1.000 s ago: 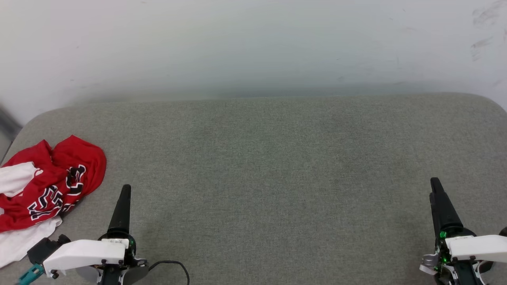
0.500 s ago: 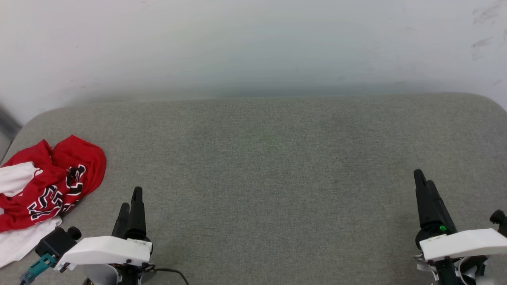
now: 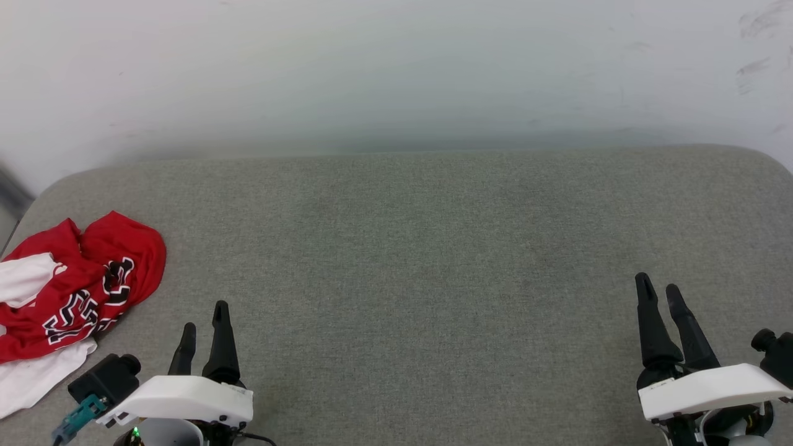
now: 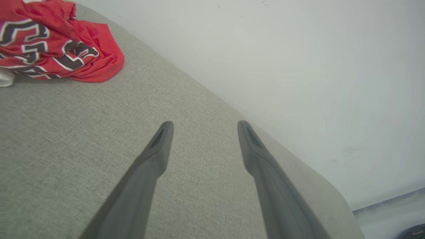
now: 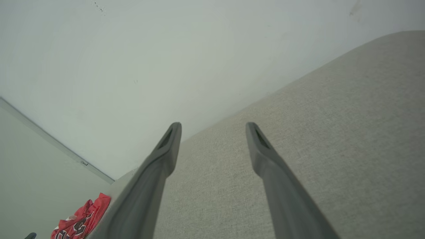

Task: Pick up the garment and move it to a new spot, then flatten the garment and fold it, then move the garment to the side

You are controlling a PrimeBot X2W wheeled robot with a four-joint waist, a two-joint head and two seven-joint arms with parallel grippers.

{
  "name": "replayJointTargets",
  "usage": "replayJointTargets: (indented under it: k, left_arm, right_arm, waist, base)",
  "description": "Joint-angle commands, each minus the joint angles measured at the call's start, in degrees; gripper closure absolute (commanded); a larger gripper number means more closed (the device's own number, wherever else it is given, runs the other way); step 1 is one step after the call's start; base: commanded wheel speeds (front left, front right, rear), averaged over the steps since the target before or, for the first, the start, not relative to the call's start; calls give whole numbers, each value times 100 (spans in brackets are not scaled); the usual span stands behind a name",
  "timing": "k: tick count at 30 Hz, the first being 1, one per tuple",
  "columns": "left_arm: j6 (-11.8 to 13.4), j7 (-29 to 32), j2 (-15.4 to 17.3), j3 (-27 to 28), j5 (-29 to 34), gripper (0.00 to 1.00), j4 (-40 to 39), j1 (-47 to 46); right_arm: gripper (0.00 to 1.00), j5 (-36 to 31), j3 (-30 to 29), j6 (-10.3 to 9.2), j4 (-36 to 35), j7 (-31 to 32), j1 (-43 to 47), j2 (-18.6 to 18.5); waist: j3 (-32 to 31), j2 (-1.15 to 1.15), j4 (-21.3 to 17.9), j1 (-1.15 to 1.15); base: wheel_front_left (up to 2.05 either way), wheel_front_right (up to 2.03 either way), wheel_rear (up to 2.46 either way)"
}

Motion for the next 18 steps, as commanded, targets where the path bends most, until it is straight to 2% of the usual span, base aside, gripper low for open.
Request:
replayJointTargets:
  k: [1, 11, 18]
  left_arm:
    - [51, -68, 65, -19, 195, 0, -121, -3]
    - [187, -238, 96, -118, 837, 0, -224, 95]
    - [165, -349, 84, -141, 1215, 0, -296, 139]
  right_arm:
    - [0, -216, 23, 2, -96, -59, -25, -3]
    - [0, -973, 116, 2, -146, -234, 49, -2]
    - [0, -1449, 159, 2, -230, -344, 79, -1]
  waist:
    - [0, 0, -1, 0]
    - [0, 0, 13, 0]
    - [8, 0, 18, 0]
  base:
    - [0, 0, 0]
    - [0, 0, 0]
    - [0, 0, 0]
